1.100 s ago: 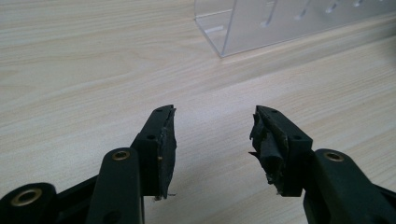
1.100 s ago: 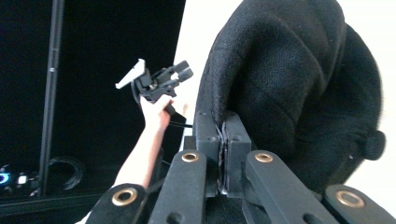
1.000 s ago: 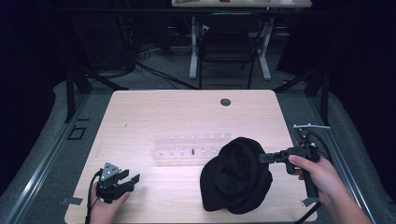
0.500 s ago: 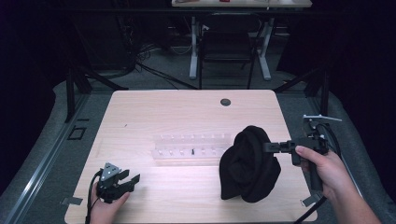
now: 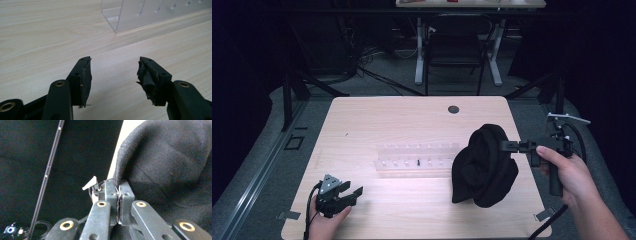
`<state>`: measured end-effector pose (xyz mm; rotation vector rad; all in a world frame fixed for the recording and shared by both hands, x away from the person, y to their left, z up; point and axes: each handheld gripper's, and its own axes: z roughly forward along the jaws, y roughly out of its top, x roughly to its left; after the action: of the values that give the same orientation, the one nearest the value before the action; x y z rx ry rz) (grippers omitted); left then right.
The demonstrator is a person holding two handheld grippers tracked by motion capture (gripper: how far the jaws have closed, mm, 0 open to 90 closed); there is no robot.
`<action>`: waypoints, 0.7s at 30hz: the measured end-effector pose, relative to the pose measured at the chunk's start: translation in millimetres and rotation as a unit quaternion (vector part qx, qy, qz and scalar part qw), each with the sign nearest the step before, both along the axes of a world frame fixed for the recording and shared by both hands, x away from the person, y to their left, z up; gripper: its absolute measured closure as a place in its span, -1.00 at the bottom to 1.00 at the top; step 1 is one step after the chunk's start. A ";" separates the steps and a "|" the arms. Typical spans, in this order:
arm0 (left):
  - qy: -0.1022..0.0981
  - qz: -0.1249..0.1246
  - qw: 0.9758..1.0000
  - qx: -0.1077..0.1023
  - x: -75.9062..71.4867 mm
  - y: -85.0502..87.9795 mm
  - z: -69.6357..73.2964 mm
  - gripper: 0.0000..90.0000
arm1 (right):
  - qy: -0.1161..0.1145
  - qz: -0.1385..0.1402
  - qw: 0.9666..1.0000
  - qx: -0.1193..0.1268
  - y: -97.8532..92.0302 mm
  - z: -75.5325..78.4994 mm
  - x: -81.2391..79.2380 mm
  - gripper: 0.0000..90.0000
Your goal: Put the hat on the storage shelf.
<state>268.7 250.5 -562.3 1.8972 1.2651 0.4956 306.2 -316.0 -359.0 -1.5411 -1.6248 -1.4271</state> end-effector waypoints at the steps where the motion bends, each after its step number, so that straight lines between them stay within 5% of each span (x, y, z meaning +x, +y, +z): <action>1: 0.002 -0.001 1.000 0.001 0.0 0.3 0.2 -0.01 | -0.004 0.001 1.000 0.000 0.1 1.9 0.4 0.96; 21: 0.000 0.002 1.000 -0.002 0.1 0.9 0.2 -0.01 | -0.036 -0.010 0.999 -0.001 14.0 33.6 14.3 0.96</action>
<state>268.8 251.5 -562.1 1.8902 1.2696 0.4955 320.4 -302.0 -325.4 -1.5266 -1.6562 -1.5085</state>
